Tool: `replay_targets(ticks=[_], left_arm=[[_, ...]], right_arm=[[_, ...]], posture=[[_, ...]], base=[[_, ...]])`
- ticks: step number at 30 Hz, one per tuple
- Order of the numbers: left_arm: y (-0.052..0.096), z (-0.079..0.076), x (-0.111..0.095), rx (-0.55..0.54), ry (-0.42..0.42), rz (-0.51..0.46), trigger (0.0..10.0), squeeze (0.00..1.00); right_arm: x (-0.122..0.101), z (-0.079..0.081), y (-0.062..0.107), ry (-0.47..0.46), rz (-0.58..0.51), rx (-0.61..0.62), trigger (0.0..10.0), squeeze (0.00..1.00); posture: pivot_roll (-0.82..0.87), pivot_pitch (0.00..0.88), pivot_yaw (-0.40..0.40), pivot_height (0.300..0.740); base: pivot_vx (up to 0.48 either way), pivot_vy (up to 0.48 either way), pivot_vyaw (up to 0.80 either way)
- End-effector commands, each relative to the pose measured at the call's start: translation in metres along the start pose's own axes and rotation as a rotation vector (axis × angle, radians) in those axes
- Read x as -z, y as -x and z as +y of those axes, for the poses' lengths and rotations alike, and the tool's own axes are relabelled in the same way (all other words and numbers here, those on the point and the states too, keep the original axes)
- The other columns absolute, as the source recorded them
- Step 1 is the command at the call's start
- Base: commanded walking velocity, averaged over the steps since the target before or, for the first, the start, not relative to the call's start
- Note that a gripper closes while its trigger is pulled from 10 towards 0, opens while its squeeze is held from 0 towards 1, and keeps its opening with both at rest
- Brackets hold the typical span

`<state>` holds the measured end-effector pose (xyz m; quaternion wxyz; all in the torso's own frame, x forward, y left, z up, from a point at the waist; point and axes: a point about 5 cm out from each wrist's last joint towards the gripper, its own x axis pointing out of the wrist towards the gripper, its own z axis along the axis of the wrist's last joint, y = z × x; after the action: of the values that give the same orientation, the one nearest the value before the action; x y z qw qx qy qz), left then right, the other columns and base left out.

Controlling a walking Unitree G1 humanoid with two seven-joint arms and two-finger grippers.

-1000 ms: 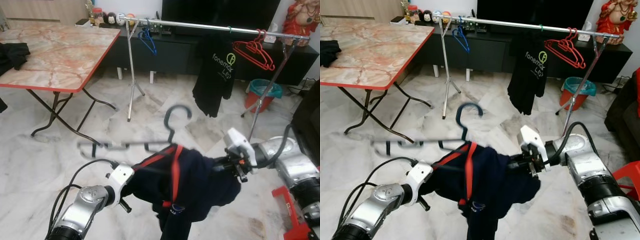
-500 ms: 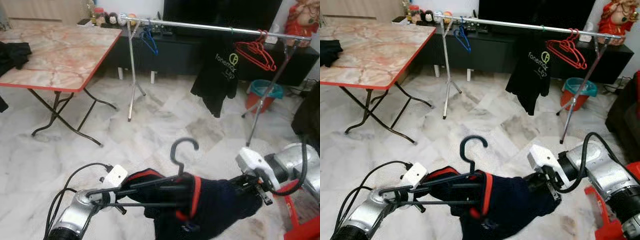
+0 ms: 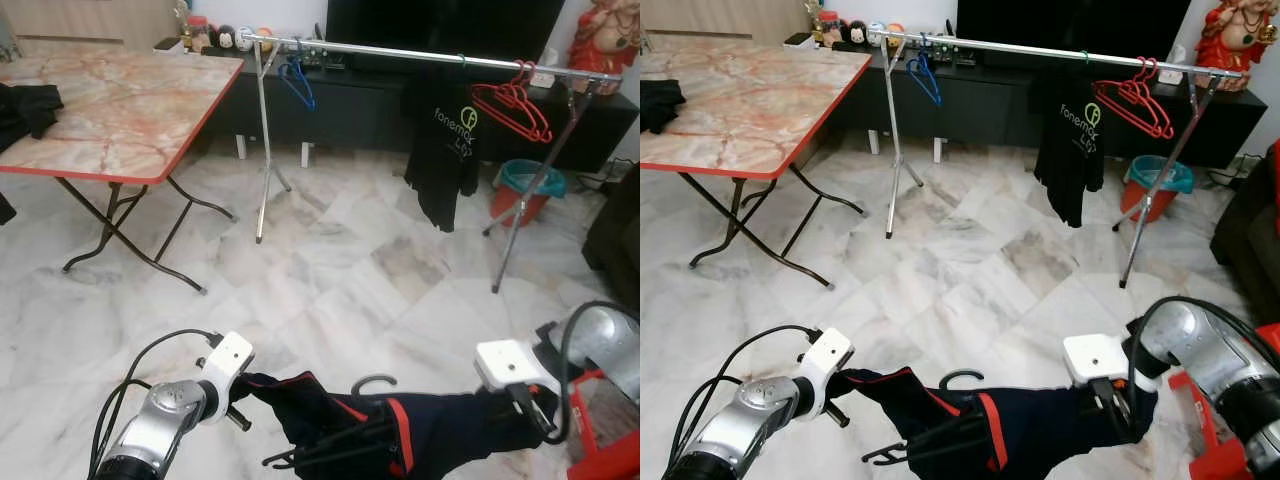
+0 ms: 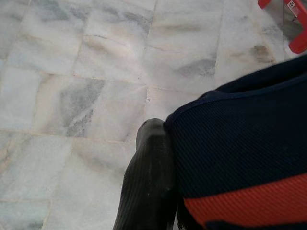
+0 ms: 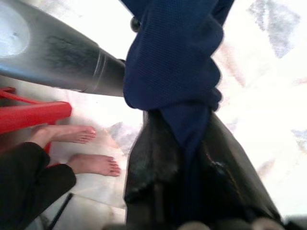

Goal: Hang hanger

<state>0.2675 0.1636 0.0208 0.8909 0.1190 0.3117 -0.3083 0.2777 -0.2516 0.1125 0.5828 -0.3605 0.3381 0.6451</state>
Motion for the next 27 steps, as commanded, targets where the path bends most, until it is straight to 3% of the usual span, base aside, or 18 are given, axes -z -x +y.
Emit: replay_targets(ticks=[1,3,6,7,12,16,27], left_arm=[[0.000,0.003,0.001,-0.013,0.001,0.001,10.0,0.00],[0.000,0.001,0.002,-0.003,-0.005,0.007,10.0,0.00],[-0.001,-0.001,0.003,0.006,-0.006,0.011,10.0,0.00],[-0.001,-0.001,0.003,0.006,-0.006,0.011,10.0,0.00],[-0.002,-0.002,0.005,0.010,-0.009,0.019,10.0,0.00],[-0.002,-0.002,0.006,0.008,-0.013,0.023,10.0,0.00],[-0.003,-0.003,0.009,0.015,-0.024,0.042,10.0,0.00]], right_arm=[[-0.003,-0.010,0.008,0.025,0.006,0.086,10.0,0.00],[-0.006,-0.014,0.006,0.017,-0.035,0.117,10.0,0.00],[-0.019,-0.016,0.006,-0.029,-0.209,0.117,10.0,0.00],[-0.020,-0.017,0.006,-0.033,-0.221,0.118,10.0,0.00],[-0.017,-0.016,0.006,-0.017,-0.188,0.112,10.0,0.00],[-0.003,-0.015,0.007,0.026,-0.022,0.120,10.0,0.00],[0.002,-0.025,0.011,-0.005,0.028,0.248,10.0,0.00]], posture=[[-0.02,0.000,-0.049,0.740],[-0.02,0.000,-0.050,0.740],[-0.01,0.000,-0.050,0.740],[-0.01,0.000,-0.050,0.740],[-0.02,0.000,-0.050,0.740],[-0.02,0.000,-0.049,0.740],[-0.02,0.000,-0.052,0.740]], base=[[0.000,0.000,0.00],[0.000,0.000,0.00],[0.000,0.000,0.00],[0.000,0.000,0.00],[0.000,0.000,0.00],[0.000,0.000,0.00],[0.000,0.000,0.00]])
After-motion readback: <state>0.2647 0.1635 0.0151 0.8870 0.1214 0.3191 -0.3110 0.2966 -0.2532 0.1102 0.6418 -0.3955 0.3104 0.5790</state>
